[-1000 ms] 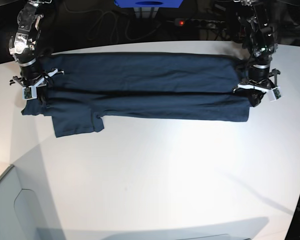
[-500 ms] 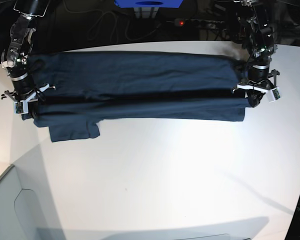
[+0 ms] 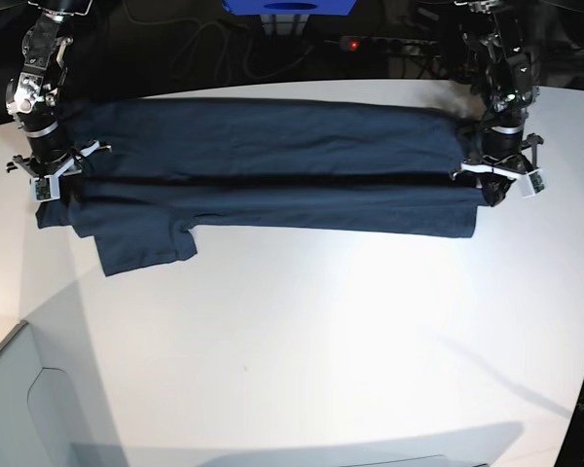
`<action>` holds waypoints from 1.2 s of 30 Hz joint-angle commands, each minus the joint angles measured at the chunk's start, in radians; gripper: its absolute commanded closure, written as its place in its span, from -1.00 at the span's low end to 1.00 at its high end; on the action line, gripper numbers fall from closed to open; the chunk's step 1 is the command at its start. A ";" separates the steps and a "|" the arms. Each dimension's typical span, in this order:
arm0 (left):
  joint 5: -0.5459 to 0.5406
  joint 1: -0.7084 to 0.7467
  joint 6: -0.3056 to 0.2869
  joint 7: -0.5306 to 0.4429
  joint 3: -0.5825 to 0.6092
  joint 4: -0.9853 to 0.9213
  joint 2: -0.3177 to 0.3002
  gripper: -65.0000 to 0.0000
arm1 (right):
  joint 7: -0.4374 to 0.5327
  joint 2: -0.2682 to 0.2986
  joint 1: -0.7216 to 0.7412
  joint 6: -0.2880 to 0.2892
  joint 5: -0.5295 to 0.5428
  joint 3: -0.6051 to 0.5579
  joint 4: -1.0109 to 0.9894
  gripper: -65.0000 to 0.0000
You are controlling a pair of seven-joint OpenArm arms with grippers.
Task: Fold the T-shirt properly
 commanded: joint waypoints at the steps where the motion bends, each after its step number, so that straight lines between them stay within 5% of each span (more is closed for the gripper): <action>1: -0.005 -0.014 0.000 -0.027 -0.005 0.013 -0.011 1.00 | 0.022 0.017 0.004 -0.004 0.011 0.005 0.016 0.31; 5: -0.005 -0.014 0.000 -0.027 0.003 0.013 -0.011 1.00 | 0.013 0.017 -0.001 -0.004 0.016 0.022 0.064 -0.13; 8: -0.005 -0.014 0.000 -0.032 0.024 0.013 -0.011 1.00 | 0.013 0.012 -0.010 -0.004 0.017 0.065 0.116 -0.27; 17: 0.000 -0.001 0.000 -0.029 0.030 0.013 -0.011 1.00 | 0.002 -0.012 0.101 -0.002 0.013 0.050 0.125 -0.29; 22: 0.001 0.012 0.000 -0.032 0.030 -0.015 -0.011 1.00 | -0.154 -0.009 0.211 -0.002 0.013 -0.052 0.111 -0.30; 25: -0.003 0.012 0.000 -0.032 0.030 -0.044 -0.011 1.00 | -0.236 -0.012 0.286 -0.002 0.014 -0.072 0.041 -0.30; 36: 0.000 0.034 0.000 -0.035 0.030 -0.056 -0.011 1.00 | -0.243 -0.023 0.477 -0.002 0.013 -0.073 -0.311 -0.30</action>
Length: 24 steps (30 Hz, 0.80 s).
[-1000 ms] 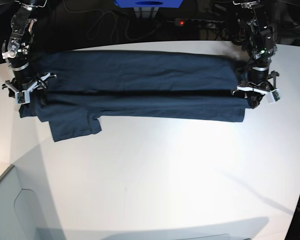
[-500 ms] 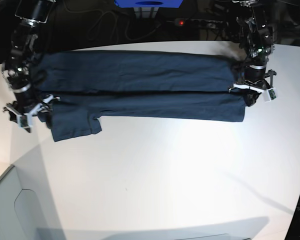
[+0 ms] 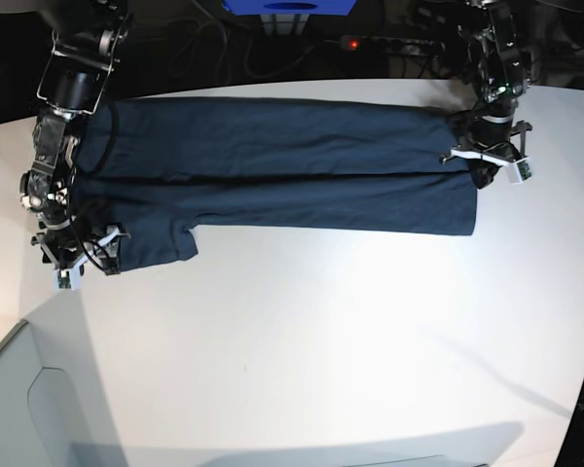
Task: Fold the T-shirt properly
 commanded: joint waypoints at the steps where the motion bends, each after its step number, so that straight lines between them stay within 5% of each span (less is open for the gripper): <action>1: -0.004 0.002 -0.002 -0.020 -0.003 0.014 -0.010 1.00 | 0.023 0.012 0.012 -0.002 0.009 0.003 0.000 -0.30; 8: -0.004 0.007 -0.002 -0.020 -0.003 0.014 -0.010 1.00 | 0.024 -0.003 0.006 -0.002 0.009 -0.023 -0.024 -0.19; 15: -0.006 0.013 -0.002 -0.020 -0.010 0.014 -0.010 1.00 | 0.024 0.001 -0.019 -0.002 0.009 -0.103 0.006 1.00; 24: -0.007 0.015 -0.002 -0.020 -0.011 0.021 -0.012 1.00 | 0.017 -0.003 -0.153 -0.002 0.010 -0.095 0.378 1.00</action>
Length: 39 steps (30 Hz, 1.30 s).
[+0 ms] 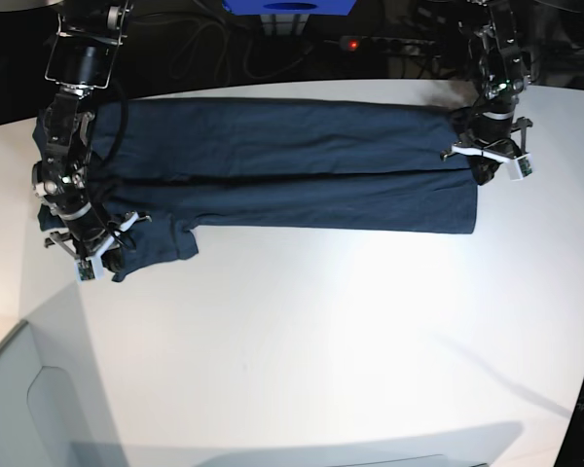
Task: Fold the T-shirt properly
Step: 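Tuck the loose sleeve end under with the right gripper, then grasp both ends of the shirt strip with both grippers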
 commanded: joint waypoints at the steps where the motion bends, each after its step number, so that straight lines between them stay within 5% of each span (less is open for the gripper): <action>1: -0.004 -0.001 0.002 -0.020 -0.005 0.021 -0.008 1.00 | 0.027 0.013 -0.014 -0.002 0.015 0.005 0.077 1.00; 8: -0.004 -0.007 0.002 -0.020 0.000 0.021 -0.015 1.00 | 0.030 -0.035 -0.232 -0.007 0.015 0.059 0.388 1.00; 13: -0.004 -0.010 0.002 -0.020 0.001 0.015 -0.018 1.00 | 0.033 -0.127 -0.341 -0.004 0.017 0.172 0.482 1.00; 21: -0.004 -0.012 0.002 -0.020 0.001 0.024 -0.018 1.00 | 0.035 -0.182 -0.455 -0.004 0.017 0.235 0.566 1.00; 39: -0.002 -0.038 0.002 -0.020 0.001 0.024 -0.018 1.00 | 0.038 -0.210 -0.617 -0.004 0.018 0.241 0.666 1.00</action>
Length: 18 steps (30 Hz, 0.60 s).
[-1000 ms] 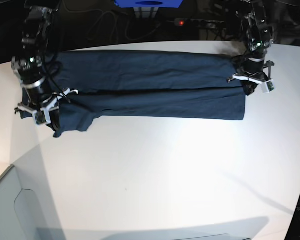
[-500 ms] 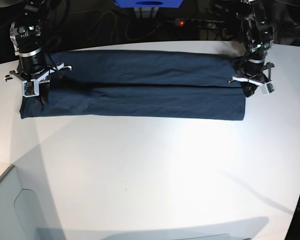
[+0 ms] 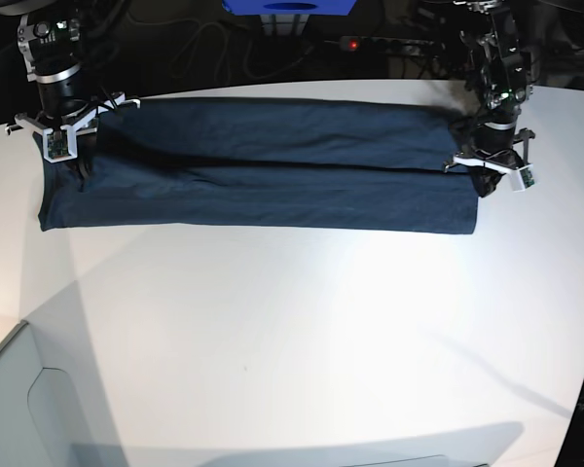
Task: Fold the T-shirt properly
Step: 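Grasp both ends of the shirt strip with both grippers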
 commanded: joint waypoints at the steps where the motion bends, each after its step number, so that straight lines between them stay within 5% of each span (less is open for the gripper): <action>1: -0.002 -0.002 0.000 -0.023 -0.006 0.019 -0.011 1.00 | 0.024 -0.009 -0.005 -0.004 0.009 0.003 0.016 1.00; 18: -0.002 -0.002 0.000 -0.023 -0.005 0.019 -0.011 1.00 | 0.079 -0.015 0.150 -0.007 0.005 0.074 -0.097 1.00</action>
